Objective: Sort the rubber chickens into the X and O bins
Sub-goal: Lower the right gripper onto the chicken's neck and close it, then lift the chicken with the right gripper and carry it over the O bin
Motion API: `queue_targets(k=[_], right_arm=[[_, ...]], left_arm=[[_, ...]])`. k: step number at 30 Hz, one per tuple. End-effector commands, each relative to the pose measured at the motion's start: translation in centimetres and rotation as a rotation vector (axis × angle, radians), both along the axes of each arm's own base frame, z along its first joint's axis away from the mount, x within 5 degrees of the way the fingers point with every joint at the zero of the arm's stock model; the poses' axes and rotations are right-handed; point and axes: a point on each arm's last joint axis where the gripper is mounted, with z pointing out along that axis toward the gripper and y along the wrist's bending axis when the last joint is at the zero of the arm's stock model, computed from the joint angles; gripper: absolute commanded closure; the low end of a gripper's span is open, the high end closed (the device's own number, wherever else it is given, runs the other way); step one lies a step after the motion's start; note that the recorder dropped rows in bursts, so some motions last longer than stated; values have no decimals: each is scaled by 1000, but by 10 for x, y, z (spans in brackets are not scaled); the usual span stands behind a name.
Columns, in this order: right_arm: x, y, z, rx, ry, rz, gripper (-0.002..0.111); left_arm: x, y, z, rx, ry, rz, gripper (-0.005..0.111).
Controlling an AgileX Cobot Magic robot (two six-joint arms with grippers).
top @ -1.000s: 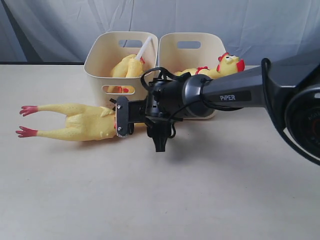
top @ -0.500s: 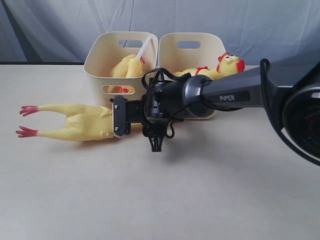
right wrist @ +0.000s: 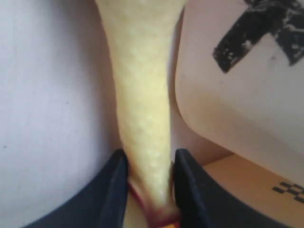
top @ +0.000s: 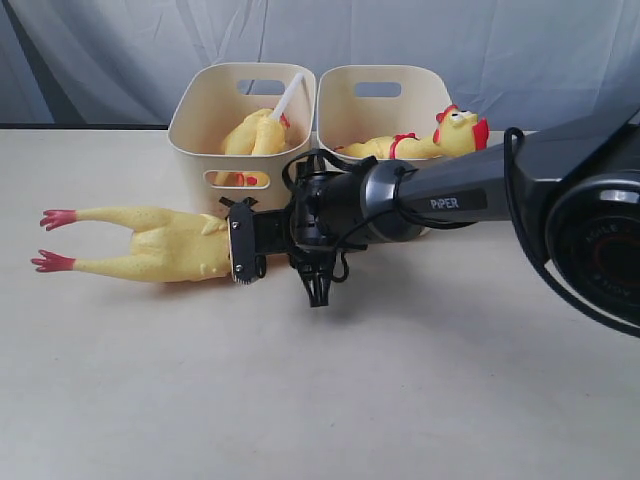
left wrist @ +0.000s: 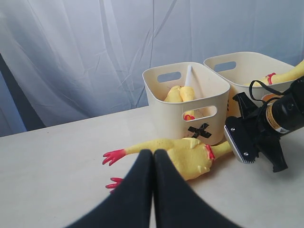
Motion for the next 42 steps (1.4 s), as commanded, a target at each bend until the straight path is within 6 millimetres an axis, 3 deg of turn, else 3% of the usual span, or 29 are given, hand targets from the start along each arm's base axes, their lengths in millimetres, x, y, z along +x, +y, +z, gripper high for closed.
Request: queue_targets(k=[1, 3, 9, 24, 36, 42], right_arm=[[1, -2, -4, -3, 11, -12, 100], [1, -2, -4, -3, 11, -12, 109], [-2, -5, 1, -59, 7, -50, 109], [-24, 1, 61, -32, -27, -109, 109], [-60, -5, 89, -47, 248, -109, 109], [-77, -8, 109, 32, 387, -159, 109]], left_arm=[[0, 0, -1, 0, -5, 7, 107], [0, 0, -1, 0, -5, 7, 107], [0, 0, -1, 0, -5, 7, 107], [0, 0, -1, 0, -5, 7, 107], [0, 0, -1, 0, -5, 7, 107], [0, 0, -1, 0, -5, 7, 107]])
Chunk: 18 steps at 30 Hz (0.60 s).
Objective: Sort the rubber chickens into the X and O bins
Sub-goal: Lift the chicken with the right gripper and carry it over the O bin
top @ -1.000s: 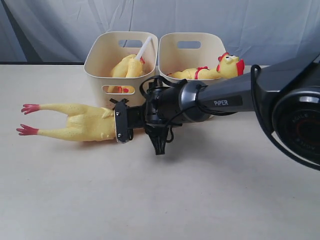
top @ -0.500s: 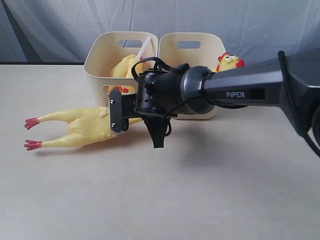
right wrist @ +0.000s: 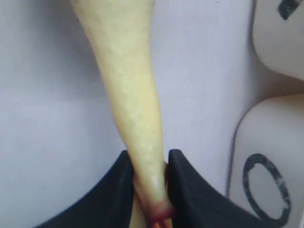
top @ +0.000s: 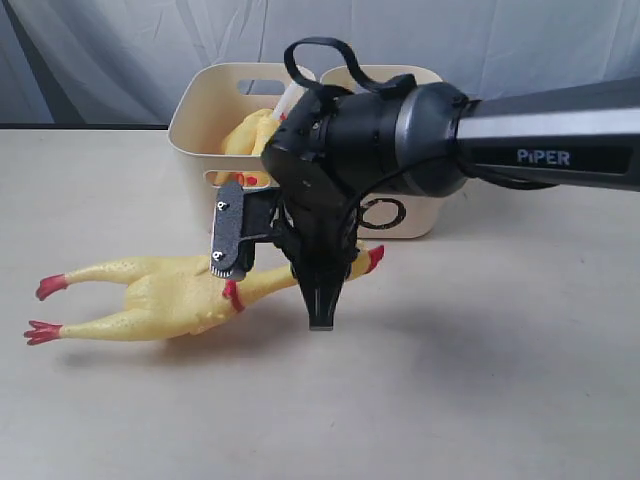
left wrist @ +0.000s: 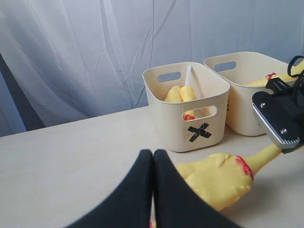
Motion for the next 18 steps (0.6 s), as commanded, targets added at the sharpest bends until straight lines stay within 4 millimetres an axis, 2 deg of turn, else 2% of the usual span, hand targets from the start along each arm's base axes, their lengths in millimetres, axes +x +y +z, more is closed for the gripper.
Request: queue_targets(k=[1, 10, 18], right_arm=[[-14, -1, 23, 97, 80, -43, 109], [-33, -12, 68, 196, 121, -114, 109], [-46, -31, 120, 308, 18, -156, 109]], left_arm=[[0, 0, -1, 0, -5, 7, 107], [0, 0, -1, 0, -5, 7, 107], [0, 0, -1, 0, -5, 7, 107]])
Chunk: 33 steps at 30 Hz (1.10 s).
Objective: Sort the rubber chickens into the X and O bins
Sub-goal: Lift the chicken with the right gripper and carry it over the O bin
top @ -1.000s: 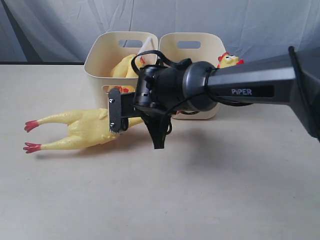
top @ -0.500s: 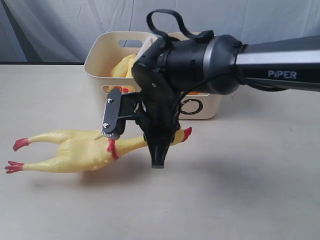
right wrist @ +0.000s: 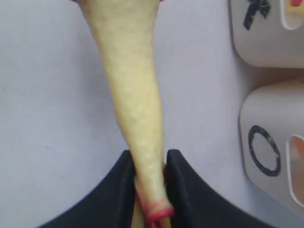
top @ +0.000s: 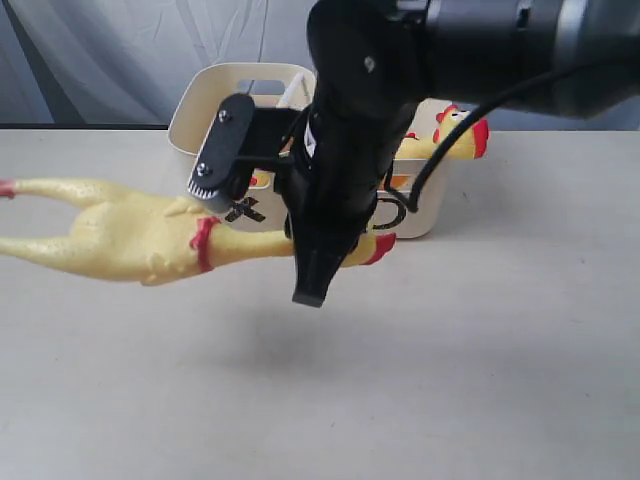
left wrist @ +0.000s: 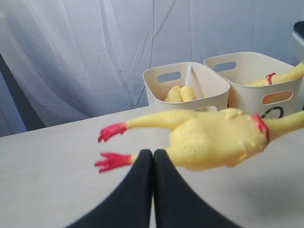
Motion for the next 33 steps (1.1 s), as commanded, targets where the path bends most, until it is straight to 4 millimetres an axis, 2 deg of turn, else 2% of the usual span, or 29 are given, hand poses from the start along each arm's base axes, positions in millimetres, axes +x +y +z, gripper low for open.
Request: queue_targets(k=[1, 11, 17, 20, 25, 33], right_arm=[[-5, -16, 35, 63, -99, -47, 109], [3, -77, 93, 108, -327, -239, 109], [13, -112, 116, 145, -453, -406, 109], [22, -127, 119, 119, -514, -490, 109], [34, -139, 120, 95, -579, -583, 109], [57, -142, 95, -61, -582, -631, 109]], left_arm=[[0, 0, -1, 0, -5, 7, 107], [0, 0, -1, 0, -5, 7, 107], [0, 0, -1, 0, -5, 7, 107], [0, 0, -1, 0, -5, 7, 107], [0, 0, -1, 0, -5, 7, 107], [0, 0, -1, -1, -7, 7, 107]])
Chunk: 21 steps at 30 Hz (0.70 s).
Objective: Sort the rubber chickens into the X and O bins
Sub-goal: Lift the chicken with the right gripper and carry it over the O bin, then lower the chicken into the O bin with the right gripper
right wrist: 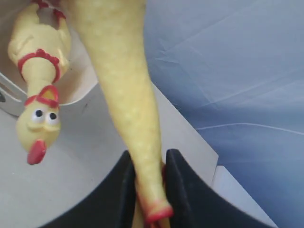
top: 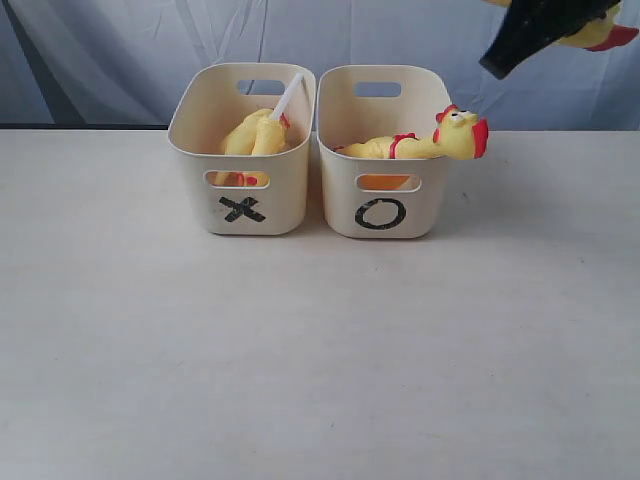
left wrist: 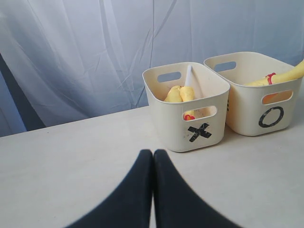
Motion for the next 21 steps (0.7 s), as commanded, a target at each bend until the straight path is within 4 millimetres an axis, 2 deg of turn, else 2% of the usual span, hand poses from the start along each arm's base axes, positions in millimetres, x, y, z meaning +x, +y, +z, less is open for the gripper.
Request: queue_targets(k=[1, 5, 15, 21], right_arm=[[15, 0, -13, -92, -4, -37, 109], [28, -2, -23, -167, 16, -91, 109], [66, 13, -15, -133, 23, -221, 109], [87, 25, -29, -123, 44, -268, 109]], left_arm=[[0, 0, -1, -1, -7, 7, 107], [0, 0, -1, -1, -7, 7, 107], [0, 0, -1, -2, -6, 6, 107], [0, 0, -1, -2, -6, 6, 107]])
